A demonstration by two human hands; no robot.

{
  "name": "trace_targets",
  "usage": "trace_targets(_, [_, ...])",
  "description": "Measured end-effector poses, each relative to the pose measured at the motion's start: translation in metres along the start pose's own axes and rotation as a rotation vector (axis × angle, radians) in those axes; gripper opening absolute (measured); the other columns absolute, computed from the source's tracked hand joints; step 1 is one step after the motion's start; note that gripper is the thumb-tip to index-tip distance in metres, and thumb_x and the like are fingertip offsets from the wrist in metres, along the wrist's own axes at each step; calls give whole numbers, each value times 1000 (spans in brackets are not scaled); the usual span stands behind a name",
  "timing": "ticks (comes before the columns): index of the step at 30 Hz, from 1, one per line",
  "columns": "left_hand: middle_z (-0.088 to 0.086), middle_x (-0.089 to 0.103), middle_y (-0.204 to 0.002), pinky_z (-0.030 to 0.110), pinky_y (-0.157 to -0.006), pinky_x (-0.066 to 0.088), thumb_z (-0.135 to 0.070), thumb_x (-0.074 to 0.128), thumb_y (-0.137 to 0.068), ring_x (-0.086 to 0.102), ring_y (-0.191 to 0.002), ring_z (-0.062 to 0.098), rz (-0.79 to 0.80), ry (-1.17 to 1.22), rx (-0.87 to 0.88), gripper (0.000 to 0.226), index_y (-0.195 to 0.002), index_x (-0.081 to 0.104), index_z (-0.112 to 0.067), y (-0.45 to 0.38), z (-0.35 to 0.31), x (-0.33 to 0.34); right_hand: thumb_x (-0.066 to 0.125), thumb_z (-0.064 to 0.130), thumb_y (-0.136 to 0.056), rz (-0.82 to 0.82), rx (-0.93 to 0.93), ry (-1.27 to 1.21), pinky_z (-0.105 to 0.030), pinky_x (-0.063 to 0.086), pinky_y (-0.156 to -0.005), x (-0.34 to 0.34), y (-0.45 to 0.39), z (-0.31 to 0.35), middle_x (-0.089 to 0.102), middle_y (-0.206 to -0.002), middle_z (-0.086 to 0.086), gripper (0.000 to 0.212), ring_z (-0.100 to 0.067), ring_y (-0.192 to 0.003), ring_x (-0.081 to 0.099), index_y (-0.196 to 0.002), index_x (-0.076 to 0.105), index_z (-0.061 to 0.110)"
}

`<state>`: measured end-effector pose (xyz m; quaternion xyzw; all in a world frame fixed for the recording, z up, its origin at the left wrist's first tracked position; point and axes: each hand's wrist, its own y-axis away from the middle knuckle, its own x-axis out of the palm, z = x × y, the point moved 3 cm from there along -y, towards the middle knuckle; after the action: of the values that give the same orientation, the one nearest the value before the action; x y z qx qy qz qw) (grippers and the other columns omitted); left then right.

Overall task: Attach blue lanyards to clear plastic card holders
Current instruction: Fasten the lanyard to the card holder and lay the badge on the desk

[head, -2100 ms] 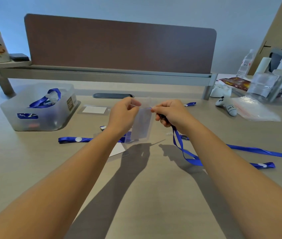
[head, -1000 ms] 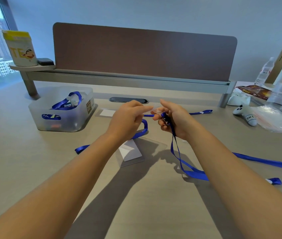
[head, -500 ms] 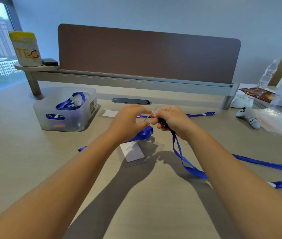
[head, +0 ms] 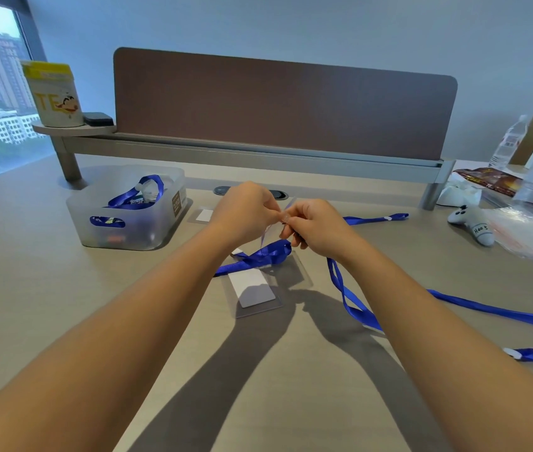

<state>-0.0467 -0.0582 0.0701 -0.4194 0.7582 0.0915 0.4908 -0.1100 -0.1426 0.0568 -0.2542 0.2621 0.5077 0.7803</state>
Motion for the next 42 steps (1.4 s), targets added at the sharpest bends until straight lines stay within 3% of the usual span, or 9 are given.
trace_targets(8, [18,70,-98,22,-59,40,-24,50,-91,53,-74,19,-77,-84,37,28,-99,66,-3,4,-2,0,36,9,-97,-49,-49,70,-13,39,-56,1,0,2,57,-84,-7,28,-5,-57,47,-109,59,-2])
trace_targets(15, [9,59,-82,26,-68,42,-24,51,-90,50,-76,17,-120,57,67,26,-97,63,-1,6,-2,-3,37,10,-97,-86,-90,33,-12,39,-55,0,0,3,50,-66,6,26,-3,-58,47,-108,58,-1])
trace_targets(21, [4,54,-70,22,-59,42,-61,33,-86,48,-65,14,308,568,-463,59,-70,54,-9,19,33,4,38,11,-97,-98,-66,-96,-13,42,-53,-14,-4,5,51,-73,6,26,-8,-60,46,-109,58,1])
trace_targets(24, [8,61,-74,22,-53,49,-67,15,-85,52,-62,14,600,891,-595,76,-78,60,-5,27,41,20,39,10,-97,-60,-51,-210,-7,41,-46,-16,-4,8,50,-70,3,27,-8,-59,43,-109,59,0])
trace_targets(29, [6,62,-76,13,-38,51,-31,47,-92,60,-48,9,207,1462,-638,27,-85,58,-7,21,32,18,43,9,-95,76,52,-354,-10,41,-47,-15,0,2,51,-67,-2,28,-9,-57,44,-111,59,-7])
trace_targets(34, [6,60,-77,18,-53,54,-7,50,-91,60,-66,13,-147,1333,-554,3,-93,52,-6,7,30,-2,49,15,-93,-31,186,-206,-33,49,-87,-13,-1,-14,56,-96,-5,26,-17,-90,54,-115,54,3])
trace_targets(37, [8,60,-75,16,-48,54,-2,53,-88,61,-63,14,-207,1318,-533,12,-78,51,-7,5,26,-11,48,10,-92,-155,228,-343,-29,50,-79,-9,-1,-15,56,-81,-5,13,-17,-79,54,-86,59,6])
trace_targets(39, [9,60,-72,15,-45,53,-1,54,-88,61,-61,14,-235,1332,-535,18,-72,51,-8,5,23,-13,45,4,-90,-17,305,-488,-23,50,-69,5,3,-12,61,-79,-9,21,-16,-68,57,-91,65,-2])
trace_targets(42, [9,60,-72,14,-44,53,-1,54,-87,62,-58,13,-229,1393,-499,16,-72,51,-5,6,15,-13,36,0,-91,235,377,-590,-27,50,-83,36,11,-9,62,-106,-12,31,-19,-83,62,-112,59,5])
